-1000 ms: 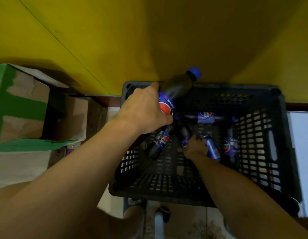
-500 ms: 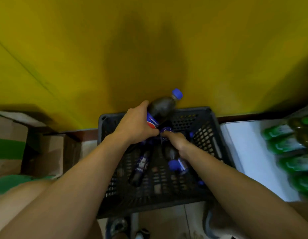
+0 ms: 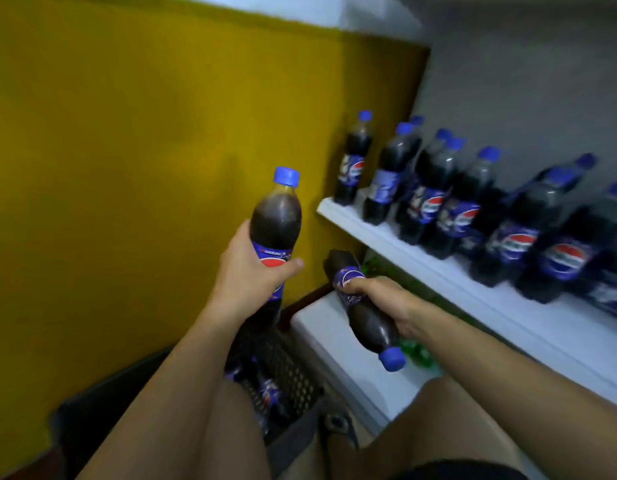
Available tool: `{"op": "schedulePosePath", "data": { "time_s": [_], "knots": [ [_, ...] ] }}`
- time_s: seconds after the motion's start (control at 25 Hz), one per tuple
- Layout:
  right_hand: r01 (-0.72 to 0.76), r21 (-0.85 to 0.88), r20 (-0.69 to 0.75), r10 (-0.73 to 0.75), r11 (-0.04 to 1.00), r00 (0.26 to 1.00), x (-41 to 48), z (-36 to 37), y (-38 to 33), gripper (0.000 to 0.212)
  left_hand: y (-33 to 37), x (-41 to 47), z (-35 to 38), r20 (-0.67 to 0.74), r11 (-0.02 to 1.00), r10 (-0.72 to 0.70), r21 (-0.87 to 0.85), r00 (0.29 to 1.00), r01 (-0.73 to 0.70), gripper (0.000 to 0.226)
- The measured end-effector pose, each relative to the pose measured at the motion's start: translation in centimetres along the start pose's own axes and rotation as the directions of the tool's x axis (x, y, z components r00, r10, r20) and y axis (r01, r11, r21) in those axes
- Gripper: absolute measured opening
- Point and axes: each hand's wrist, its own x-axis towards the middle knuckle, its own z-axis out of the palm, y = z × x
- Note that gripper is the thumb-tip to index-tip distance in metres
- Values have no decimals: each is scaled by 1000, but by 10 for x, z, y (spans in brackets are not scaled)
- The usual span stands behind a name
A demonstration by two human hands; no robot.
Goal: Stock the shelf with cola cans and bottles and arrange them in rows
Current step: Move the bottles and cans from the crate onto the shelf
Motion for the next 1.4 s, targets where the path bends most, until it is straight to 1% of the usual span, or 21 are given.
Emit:
{"op": "schedulePosePath", "data": {
  "time_s": [0.08,0.16,0.24,0.28,0.36,0.44,0.6,0.68,0.72,0.76,0.88,0.96,1.08,1.16,1.24,1.32,1.4],
  "knots": [
    [38,31,-86,-35,999,996,-44,-50,-6,37,54,4,30,113,992,96,-91,989,-85,57],
    [82,86,-184,-65,993,981,-88,-94,-7,30,99,0,60,221,970,191,-189,956,-150,56],
    [98,97,-274,-69,990,959,-124,-127,-6,32,126,-5,87,307,950,249,-263,919,-169,58],
    [102,108,-313,-64,989,948,-142,-144,-3,30,138,-6,103,352,941,275,-290,895,-176,60],
    [123,118,-371,-71,985,926,-167,-175,5,18,157,-7,134,429,929,308,-329,850,-170,63],
    [117,104,-422,-62,988,905,-182,-202,18,13,169,-10,166,493,916,341,-366,800,-166,66],
    [52,175,-522,48,983,852,-197,-232,47,23,173,-32,223,580,907,350,-407,735,-111,67],
    [42,229,-569,98,972,816,-200,-243,64,19,170,-42,257,606,904,340,-421,719,-73,69],
    [43,251,-586,116,967,802,-199,-250,73,15,169,-45,276,615,905,331,-421,715,-57,70],
    [33,268,-597,139,963,790,-196,-258,82,15,169,-48,295,623,908,321,-417,713,-45,70],
    [-21,307,-595,209,951,776,-175,-288,107,29,167,-57,359,643,920,290,-391,709,-22,64],
    [-50,303,-599,231,952,767,-152,-305,124,32,163,-60,399,638,922,280,-386,717,-16,68],
    [-15,257,-657,186,966,730,-113,-325,149,32,159,-56,444,610,927,258,-376,749,-13,74],
    [2,193,-707,138,981,694,-89,-335,160,26,157,-48,463,609,932,248,-361,753,-15,74],
    [22,181,-749,123,983,651,-73,-342,162,22,157,-43,472,608,938,249,-346,754,-30,80],
    [31,181,-784,126,983,607,-61,-347,164,25,155,-39,479,600,943,247,-328,761,-48,87],
    [37,175,-794,119,984,596,-56,-348,163,26,152,-39,480,596,949,242,-310,766,-59,92]
  ]
}}
